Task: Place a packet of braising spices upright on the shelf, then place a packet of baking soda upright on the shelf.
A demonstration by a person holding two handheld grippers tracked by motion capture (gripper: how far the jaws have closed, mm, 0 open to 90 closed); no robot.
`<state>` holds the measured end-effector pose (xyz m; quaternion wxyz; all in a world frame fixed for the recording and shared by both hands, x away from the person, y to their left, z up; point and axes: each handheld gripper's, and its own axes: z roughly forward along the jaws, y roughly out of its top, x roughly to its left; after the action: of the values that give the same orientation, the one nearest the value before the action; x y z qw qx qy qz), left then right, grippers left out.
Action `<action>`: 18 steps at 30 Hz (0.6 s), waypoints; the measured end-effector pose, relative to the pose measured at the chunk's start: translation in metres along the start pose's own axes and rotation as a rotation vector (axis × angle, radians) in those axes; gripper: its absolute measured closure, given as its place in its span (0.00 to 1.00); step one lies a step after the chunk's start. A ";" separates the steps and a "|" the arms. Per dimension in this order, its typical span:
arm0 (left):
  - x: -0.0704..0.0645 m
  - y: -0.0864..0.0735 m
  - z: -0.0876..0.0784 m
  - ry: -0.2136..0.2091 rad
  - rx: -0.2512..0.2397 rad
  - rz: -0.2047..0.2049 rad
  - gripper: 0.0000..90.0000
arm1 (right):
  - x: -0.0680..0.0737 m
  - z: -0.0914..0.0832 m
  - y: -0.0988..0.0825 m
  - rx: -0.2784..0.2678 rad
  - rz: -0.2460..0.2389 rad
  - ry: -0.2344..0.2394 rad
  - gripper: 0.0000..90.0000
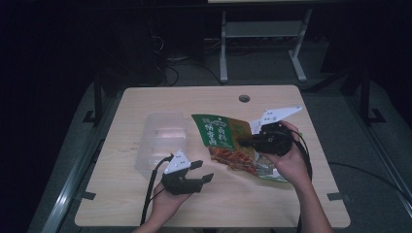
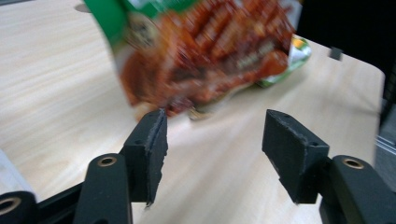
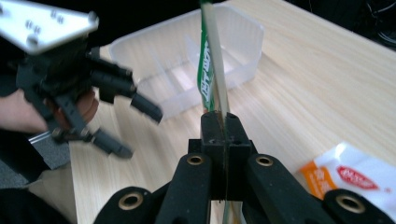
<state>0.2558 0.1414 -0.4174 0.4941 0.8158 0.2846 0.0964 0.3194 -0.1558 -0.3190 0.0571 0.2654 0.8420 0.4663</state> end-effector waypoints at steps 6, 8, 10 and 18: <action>-0.007 -0.009 -0.003 -0.059 0.014 0.052 0.33 | -0.001 0.006 0.031 0.008 -0.027 -0.020 1.00; -0.007 -0.008 -0.001 -0.073 0.025 0.057 0.31 | -0.003 0.010 0.038 0.015 -0.025 -0.028 1.00; -0.009 -0.007 -0.001 -0.073 0.025 0.073 0.29 | -0.005 0.013 0.043 0.018 -0.018 -0.035 1.00; -0.007 -0.008 -0.004 -0.080 0.029 0.103 0.29 | -0.010 0.027 0.056 0.053 -0.027 -0.038 1.00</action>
<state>0.2454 0.1434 -0.4214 0.4877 0.8395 0.2237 0.0852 0.3594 -0.1172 -0.2898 0.0723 0.2642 0.8564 0.4377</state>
